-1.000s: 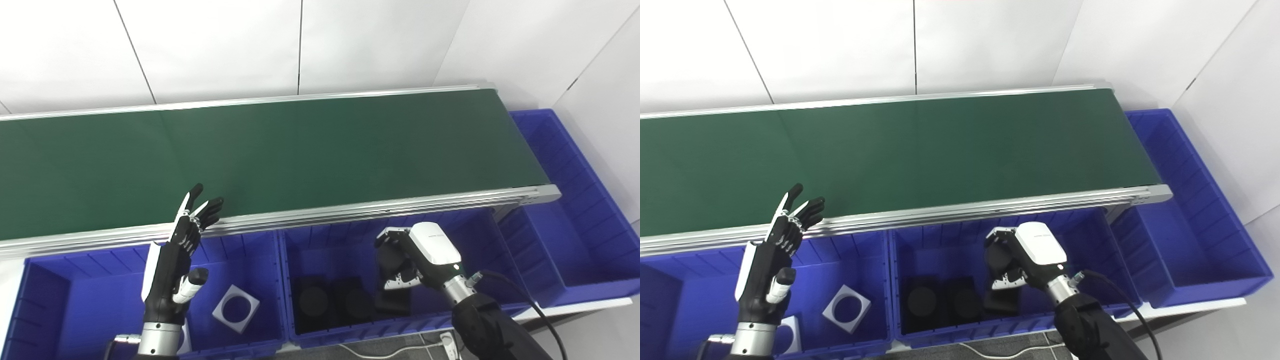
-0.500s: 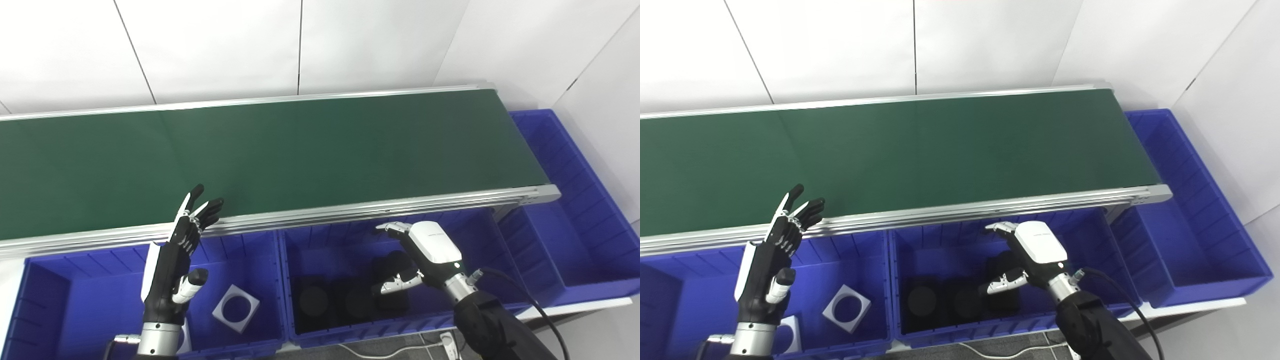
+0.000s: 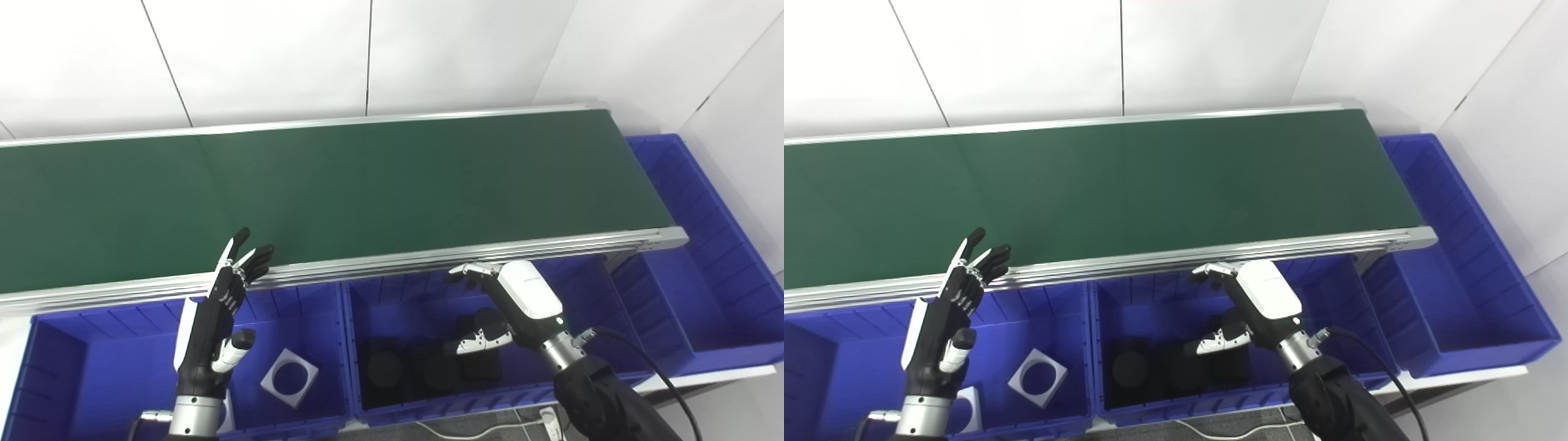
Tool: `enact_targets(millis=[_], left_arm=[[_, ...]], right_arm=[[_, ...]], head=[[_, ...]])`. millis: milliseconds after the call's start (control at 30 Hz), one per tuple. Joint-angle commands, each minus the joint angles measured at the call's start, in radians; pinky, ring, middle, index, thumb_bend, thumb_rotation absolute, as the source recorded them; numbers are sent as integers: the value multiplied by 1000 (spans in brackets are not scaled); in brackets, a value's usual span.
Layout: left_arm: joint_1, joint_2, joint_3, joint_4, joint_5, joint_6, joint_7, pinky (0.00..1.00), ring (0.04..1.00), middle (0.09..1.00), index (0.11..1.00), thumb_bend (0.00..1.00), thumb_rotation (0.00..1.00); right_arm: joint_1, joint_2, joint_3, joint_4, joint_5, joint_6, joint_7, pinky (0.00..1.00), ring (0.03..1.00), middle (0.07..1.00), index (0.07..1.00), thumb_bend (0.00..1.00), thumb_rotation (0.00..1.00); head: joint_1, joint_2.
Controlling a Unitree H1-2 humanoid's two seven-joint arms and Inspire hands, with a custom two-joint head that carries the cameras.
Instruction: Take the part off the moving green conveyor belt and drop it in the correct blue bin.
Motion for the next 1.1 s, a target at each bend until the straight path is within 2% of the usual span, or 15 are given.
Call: enact_targets(millis=[0, 267, 500, 600, 667, 700, 767, 800, 833, 867, 900, 933, 967, 1000, 1067], left_arm=[[-22, -5, -2, -11, 1, -49, -9, 825, 844, 835, 957, 966, 891], [-33, -2, -5, 6, 10, -50, -5, 825, 845, 838, 961, 957, 900], [-37, 3, -3, 18, 4, -50, -6, 827, 845, 836, 964, 968, 902], [-44, 9, -3, 33, 4, -50, -6, 837, 850, 837, 969, 956, 906], [-48, 12, -5, 46, 3, -50, -6, 847, 855, 835, 968, 964, 905], [-49, 12, -6, 50, 5, -50, -5, 856, 859, 835, 969, 966, 905], [-50, 12, -8, 55, 5, -50, -5, 865, 865, 835, 970, 974, 899], [-50, 12, -10, 57, 7, -50, -3, 865, 865, 836, 970, 975, 898], [-48, 13, -11, 59, 8, -50, -2, 865, 865, 837, 972, 975, 899], [-47, 13, -12, 61, 7, -50, -3, 864, 865, 837, 972, 976, 899], [-44, 14, -14, 61, 6, -50, -4, 864, 866, 839, 974, 971, 897], [-42, 14, -16, 62, 4, -50, -5, 862, 865, 839, 974, 971, 896], [-38, 14, -18, 61, 3, -50, -8, 861, 862, 839, 974, 973, 890], [-35, 15, -19, 62, 2, -50, -10, 869, 862, 840, 972, 975, 882], [-30, 15, -24, 62, 2, -49, -11, 871, 862, 840, 970, 972, 877]], right_arm=[[13, -1, -15, -64, 21, -76, -39, 449, 557, 637, 647, 870, 393], [66, 34, -21, -196, 49, -121, -19, 431, 525, 610, 628, 856, 364], [70, 94, -3, -240, 53, -156, -32, 435, 525, 617, 647, 826, 369], [63, 144, 3, -239, 48, -148, -39, 434, 536, 629, 673, 799, 434], [56, 184, 8, -226, 59, -138, -35, 436, 553, 664, 719, 750, 588], [52, 201, 11, -213, 75, -137, -31, 462, 587, 693, 746, 734, 669], [37, 232, 20, -173, 125, -153, -26, 601, 725, 786, 805, 755, 846], [31, 250, 26, -152, 163, -156, -16, 610, 734, 792, 809, 759, 856], [27, 264, 33, -135, 199, -157, -3, 685, 789, 825, 826, 785, 896], [27, 280, 43, -125, 270, -139, 28, 748, 832, 854, 845, 801, 927], [29, 295, 52, -117, 361, -123, 62, 879, 910, 906, 880, 856, 959], [34, 311, 59, -115, 447, -101, 93, 938, 954, 940, 906, 894, 972], [41, 323, 63, -118, 518, -75, 122, 980, 985, 981, 955, 963, 990], [43, 330, 65, -115, 564, -62, 143, 994, 996, 994, 985, 989, 997], [48, 333, 63, -113, 610, -52, 175, 998, 999, 998, 994, 997, 999]], head=[[6, -1], [29, -6], [73, -11], [103, -22], [121, -31], [130, -35], [142, -43], [151, -49], [164, -57], [165, -58], [177, -62], [177, -62], [189, -64], [191, -64], [204, -67]])
